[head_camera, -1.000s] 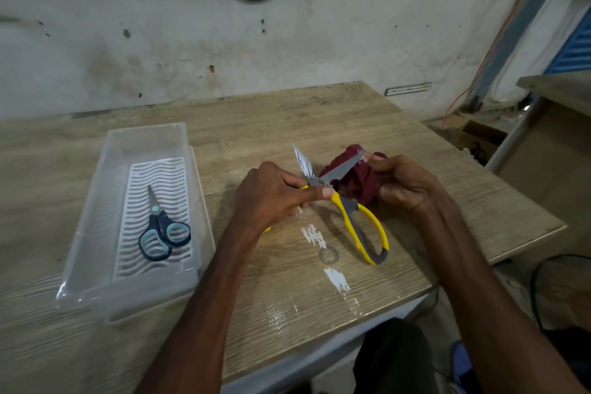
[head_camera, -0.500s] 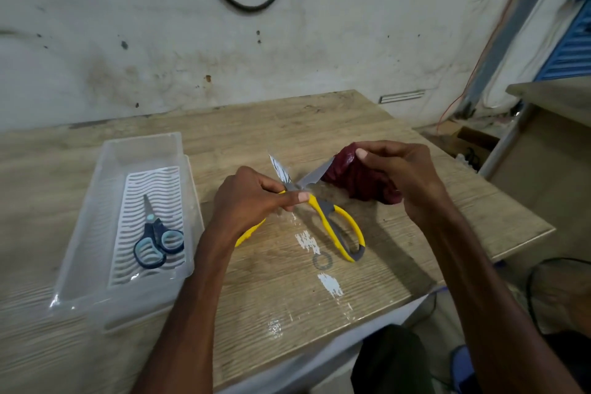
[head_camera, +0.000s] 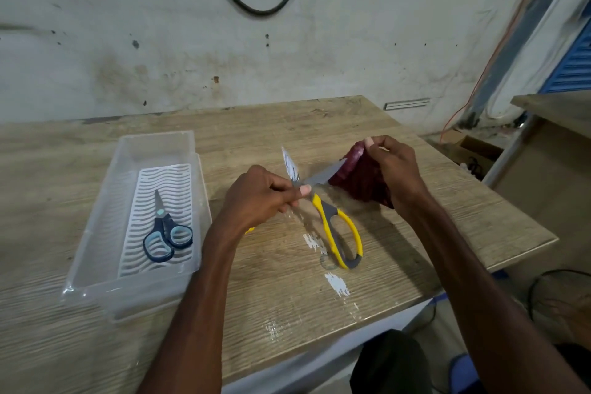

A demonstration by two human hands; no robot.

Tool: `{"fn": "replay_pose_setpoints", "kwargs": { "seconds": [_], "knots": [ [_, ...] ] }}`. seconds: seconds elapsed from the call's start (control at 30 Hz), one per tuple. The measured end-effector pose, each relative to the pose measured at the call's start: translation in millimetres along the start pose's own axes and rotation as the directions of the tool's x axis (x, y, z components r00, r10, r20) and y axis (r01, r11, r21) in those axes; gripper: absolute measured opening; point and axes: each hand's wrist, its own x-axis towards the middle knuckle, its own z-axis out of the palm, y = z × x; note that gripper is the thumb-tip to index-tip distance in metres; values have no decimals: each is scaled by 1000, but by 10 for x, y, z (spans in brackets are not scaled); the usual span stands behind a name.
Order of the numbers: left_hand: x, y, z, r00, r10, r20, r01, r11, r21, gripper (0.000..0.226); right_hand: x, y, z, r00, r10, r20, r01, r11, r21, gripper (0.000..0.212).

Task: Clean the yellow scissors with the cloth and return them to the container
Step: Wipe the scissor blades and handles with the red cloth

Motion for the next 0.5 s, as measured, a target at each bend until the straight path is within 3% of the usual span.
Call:
{"fn": "replay_pose_setpoints", "kwargs": {
  "seconds": [0.1, 0.23, 0.33, 0.4, 0.5],
  "knots": [
    [-9, -15, -21, 1000, 22, 22, -22, 1000, 3, 26, -12, -96, -30, 992, -21, 124, 28, 998, -55, 23],
    [-29, -28, -73, 988, -34, -153, 23, 997, -68, 27, 29, -230, -176, 978, -169, 125, 191, 963, -188, 13],
    [-30, -27, -94, 955, -56, -291, 13, 989, -147, 36, 79, -162, -215, 977, -117, 181, 163, 949, -268, 13],
    [-31, 1, -82, 958, -59, -281, -7, 973, -230, 33, 89, -99, -210, 970, -76, 229, 164, 903, -396, 14],
    [-51, 58, -56, 979, -55, -198, -6, 955, -298, 33, 49, -50, -216, 935, -4, 355, 172, 880, -443, 11]
  ]
}}
